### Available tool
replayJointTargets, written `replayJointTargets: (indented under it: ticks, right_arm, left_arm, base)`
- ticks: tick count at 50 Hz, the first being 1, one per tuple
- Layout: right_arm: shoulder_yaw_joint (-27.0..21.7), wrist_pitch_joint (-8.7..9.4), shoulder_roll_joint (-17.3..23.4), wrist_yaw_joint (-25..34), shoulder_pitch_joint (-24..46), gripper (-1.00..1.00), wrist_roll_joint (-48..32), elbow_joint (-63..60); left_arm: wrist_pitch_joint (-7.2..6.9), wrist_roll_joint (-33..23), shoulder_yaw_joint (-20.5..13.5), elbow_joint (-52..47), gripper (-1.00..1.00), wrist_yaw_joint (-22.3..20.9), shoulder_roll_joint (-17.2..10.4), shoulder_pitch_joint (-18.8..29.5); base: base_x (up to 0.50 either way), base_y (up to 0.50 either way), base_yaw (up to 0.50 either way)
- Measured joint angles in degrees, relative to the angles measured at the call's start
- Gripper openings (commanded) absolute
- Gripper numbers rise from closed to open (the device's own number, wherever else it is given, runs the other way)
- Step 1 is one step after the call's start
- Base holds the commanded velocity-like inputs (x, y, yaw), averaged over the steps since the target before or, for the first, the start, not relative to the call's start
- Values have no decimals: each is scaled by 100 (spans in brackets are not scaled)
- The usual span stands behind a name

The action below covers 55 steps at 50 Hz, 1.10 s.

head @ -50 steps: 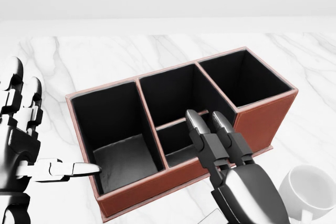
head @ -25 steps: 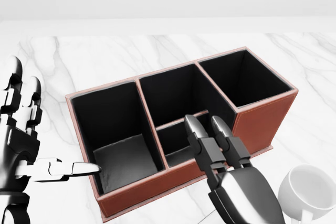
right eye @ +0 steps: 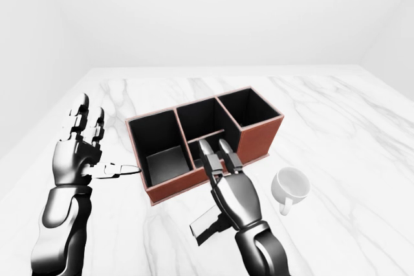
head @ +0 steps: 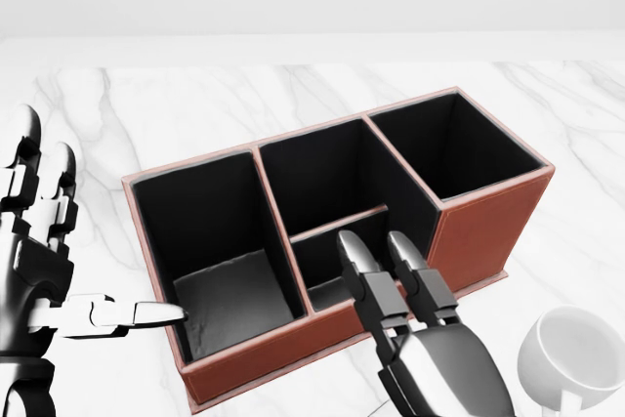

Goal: Pick up the book and place it in the front compartment of the caddy.

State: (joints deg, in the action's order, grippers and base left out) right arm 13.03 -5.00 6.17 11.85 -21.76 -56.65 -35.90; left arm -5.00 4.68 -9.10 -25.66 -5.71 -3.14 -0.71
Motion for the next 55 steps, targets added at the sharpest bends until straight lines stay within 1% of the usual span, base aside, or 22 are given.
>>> replayJointTargets:
  ticks: [28,55]
  right_arm:
    - [187,0,95,-387,12,100,-360,479]
    - [419,0,149,-542,48,100,-530,655]
  left_arm:
    - [0,14,-18,8,100,8,-13,28]
    - [0,26,-29,33,100,8,-19,37]
  base:
    - [0,0,0]
    - [0,0,0]
